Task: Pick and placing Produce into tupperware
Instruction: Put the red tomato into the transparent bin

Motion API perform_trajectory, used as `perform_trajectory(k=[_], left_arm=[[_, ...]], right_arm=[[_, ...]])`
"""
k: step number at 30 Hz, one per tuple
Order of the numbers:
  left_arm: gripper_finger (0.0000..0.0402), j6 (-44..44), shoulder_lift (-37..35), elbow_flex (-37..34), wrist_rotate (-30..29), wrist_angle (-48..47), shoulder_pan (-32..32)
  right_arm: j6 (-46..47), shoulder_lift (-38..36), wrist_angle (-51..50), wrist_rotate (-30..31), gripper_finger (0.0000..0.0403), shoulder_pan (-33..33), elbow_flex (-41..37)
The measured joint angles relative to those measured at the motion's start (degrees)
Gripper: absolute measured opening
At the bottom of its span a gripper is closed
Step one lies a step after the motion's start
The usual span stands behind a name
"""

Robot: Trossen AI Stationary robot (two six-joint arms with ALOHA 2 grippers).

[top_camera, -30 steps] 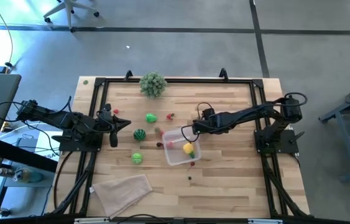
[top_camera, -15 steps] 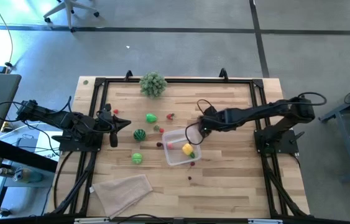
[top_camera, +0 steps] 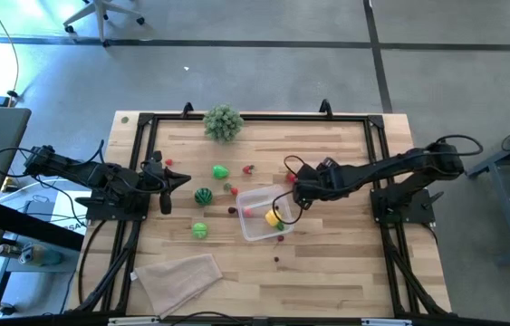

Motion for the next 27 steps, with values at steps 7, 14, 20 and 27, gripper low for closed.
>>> perform_trajectory(k=[7, 14, 20, 27], left_arm=[[0.0001, 0.0, 0.0, 0.0, 0.0, 0.0, 0.0], [0.0001, 0.0, 0.0, 0.0, 0.0, 0.0, 0.0], [0.0001, 0.0, 0.0, 0.0, 0.0, 0.0, 0.0], [0.0001, 0.0, 0.0, 0.0, 0.0, 0.0, 0.0]], right_arm=[[2.4, -5.8, 19.8, 3.0, 0.0293, 4.4, -14.9], [-3.5, -19.8, 38.1, 2.7, 0.0293, 6.0, -32.4], [-10.7, -23.4, 53.5, 0.8, 0.0293, 3.0, -42.8], [-14.2, -21.1, 62.2, -3.2, 0.0293, -1.6, -46.1]])
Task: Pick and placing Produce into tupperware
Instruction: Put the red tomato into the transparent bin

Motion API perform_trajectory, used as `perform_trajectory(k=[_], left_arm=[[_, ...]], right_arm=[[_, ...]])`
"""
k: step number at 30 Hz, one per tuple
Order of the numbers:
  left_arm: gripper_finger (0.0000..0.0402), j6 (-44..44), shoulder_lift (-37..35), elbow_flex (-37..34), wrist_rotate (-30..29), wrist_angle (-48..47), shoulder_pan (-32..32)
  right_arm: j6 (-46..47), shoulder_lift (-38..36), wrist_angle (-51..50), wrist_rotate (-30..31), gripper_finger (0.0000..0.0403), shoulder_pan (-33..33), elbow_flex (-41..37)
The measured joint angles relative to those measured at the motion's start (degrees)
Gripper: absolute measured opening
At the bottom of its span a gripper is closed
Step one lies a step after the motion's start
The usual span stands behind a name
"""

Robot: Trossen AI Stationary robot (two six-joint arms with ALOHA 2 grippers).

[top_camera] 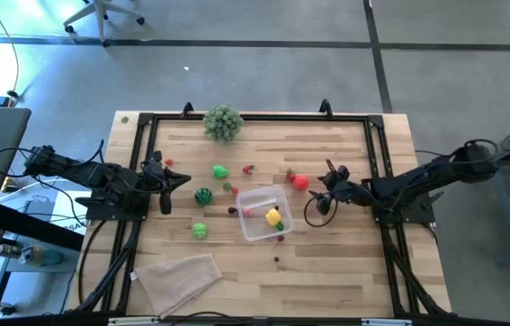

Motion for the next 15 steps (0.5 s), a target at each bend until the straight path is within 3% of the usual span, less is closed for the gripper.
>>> perform_trajectory(k=[6, 15], left_arm=[[0.0001, 0.0, 0.0, 0.0, 0.0, 0.0, 0.0], [0.0001, 0.0, 0.0, 0.0, 0.0, 0.0, 0.0]], right_arm=[[-3.1, 4.4, 5.6, -3.8, 0.0293, -2.0, 0.0], [-4.0, 10.3, 11.7, -4.3, 0.0293, -4.6, 0.1]])
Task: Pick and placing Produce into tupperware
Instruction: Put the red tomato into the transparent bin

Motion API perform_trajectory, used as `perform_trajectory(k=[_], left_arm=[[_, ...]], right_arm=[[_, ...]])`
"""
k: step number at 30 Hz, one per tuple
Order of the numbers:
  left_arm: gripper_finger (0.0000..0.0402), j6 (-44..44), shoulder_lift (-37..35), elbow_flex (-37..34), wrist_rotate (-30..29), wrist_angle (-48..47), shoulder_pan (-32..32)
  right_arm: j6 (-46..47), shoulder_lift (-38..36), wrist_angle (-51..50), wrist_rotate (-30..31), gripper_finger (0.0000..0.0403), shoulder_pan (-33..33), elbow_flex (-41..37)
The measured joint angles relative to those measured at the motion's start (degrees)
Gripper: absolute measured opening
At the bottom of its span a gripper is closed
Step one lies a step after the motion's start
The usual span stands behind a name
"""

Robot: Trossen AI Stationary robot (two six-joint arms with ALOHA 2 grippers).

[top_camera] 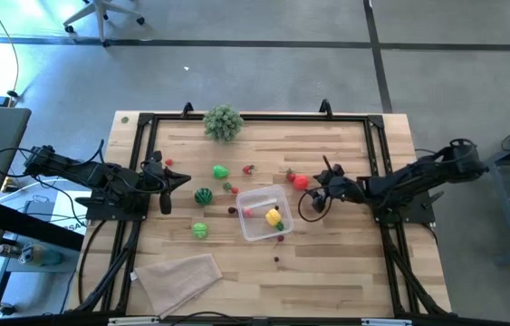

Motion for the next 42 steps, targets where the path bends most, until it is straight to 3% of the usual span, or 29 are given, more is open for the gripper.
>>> perform_trajectory(k=[15, 42], left_arm=[[0.0001, 0.0, 0.0, 0.0, 0.0, 0.0, 0.0], [0.0001, 0.0, 0.0, 0.0, 0.0, 0.0, 0.0]], right_arm=[[-6.1, 11.3, -1.2, -5.5, 0.0293, -4.5, 7.9], [-8.4, 11.6, 0.6, -5.5, 0.0293, -4.5, 8.3]])
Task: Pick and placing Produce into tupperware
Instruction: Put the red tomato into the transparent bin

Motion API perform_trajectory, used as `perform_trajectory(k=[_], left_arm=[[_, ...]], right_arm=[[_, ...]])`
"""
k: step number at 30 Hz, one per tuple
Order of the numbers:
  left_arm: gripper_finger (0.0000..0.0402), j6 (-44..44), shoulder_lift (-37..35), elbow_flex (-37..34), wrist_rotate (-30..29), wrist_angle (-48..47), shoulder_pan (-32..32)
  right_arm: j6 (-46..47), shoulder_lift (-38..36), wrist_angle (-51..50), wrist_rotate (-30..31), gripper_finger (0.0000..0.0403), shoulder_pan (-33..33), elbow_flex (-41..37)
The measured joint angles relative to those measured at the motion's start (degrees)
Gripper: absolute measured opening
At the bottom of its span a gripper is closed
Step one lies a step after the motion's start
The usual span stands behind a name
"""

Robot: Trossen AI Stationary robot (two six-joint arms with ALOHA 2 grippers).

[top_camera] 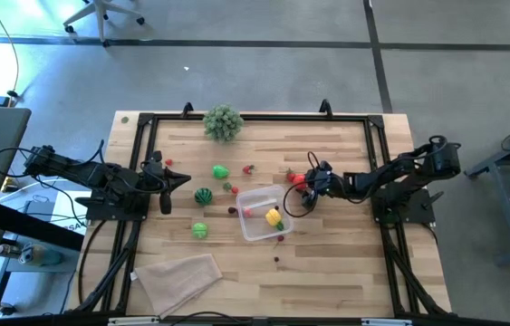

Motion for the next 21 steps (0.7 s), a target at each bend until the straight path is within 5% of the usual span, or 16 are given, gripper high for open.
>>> perform_trajectory(k=[21], left_arm=[[0.0001, 0.0, 0.0, 0.0, 0.0, 0.0, 0.0]], right_arm=[[0.8, 0.0, 0.0, 0.7, 0.0253, 0.0, 0.0]])
